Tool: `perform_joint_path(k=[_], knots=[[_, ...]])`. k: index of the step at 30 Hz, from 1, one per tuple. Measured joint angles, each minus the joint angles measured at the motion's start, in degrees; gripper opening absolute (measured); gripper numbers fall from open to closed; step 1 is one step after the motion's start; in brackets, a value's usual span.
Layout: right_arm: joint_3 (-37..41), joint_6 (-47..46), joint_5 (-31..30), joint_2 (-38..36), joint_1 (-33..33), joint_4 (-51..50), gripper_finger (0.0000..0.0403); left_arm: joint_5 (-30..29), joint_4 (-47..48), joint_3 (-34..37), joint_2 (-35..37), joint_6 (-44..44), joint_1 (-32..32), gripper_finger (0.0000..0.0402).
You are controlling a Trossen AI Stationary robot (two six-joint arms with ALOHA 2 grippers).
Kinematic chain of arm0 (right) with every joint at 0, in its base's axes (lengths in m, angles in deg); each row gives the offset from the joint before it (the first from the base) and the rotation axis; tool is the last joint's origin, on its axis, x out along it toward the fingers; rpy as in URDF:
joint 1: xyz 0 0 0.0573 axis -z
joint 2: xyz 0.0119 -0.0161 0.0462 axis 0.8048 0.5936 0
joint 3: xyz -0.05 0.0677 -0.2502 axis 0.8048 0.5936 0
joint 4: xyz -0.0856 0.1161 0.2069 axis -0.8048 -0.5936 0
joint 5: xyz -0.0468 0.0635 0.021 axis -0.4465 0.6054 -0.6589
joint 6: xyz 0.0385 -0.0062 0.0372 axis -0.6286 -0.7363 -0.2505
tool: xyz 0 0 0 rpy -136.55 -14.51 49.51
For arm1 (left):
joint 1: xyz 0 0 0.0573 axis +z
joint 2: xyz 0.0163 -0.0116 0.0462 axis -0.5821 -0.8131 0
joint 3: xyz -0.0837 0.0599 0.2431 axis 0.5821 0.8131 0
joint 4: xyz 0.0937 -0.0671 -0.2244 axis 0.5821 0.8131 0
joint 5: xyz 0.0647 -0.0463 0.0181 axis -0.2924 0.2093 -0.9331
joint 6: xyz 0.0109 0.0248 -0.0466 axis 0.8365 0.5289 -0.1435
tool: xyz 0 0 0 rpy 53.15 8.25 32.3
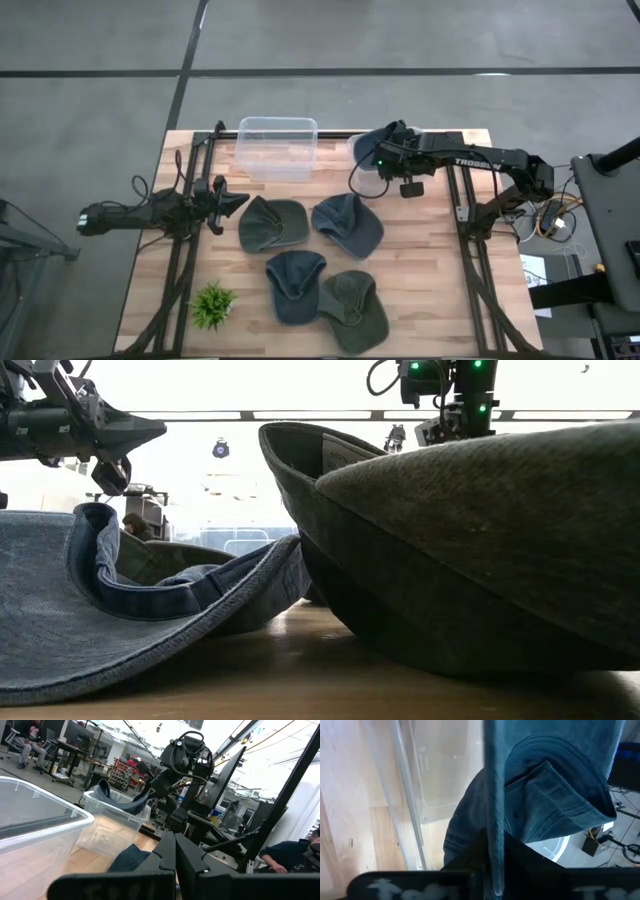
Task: Pick & Place hat
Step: Put the middle blue cap into the right transparent bin
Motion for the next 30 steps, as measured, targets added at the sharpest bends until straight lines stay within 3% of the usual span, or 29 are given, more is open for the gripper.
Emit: perform_joint_path(k=[16,23,30], knots=[[0.0,-0.14,0.17,0.0,0.0,-1.18,0.0142,0.02,-0.03,0.0,0.0,-0.19,-0.02,0.0],[-1.25,1.18,0.2,0.0,-0.02,-4.85,0.0159,0.04,-0.03,0.0,0.0,-0.24,-0.02,0.0],[-7.57,0.97,1.59,-0.02,0.0,-6.7,0.0155,0.04,-0.03,0.0,0.0,-0.24,-0.02,0.0]])
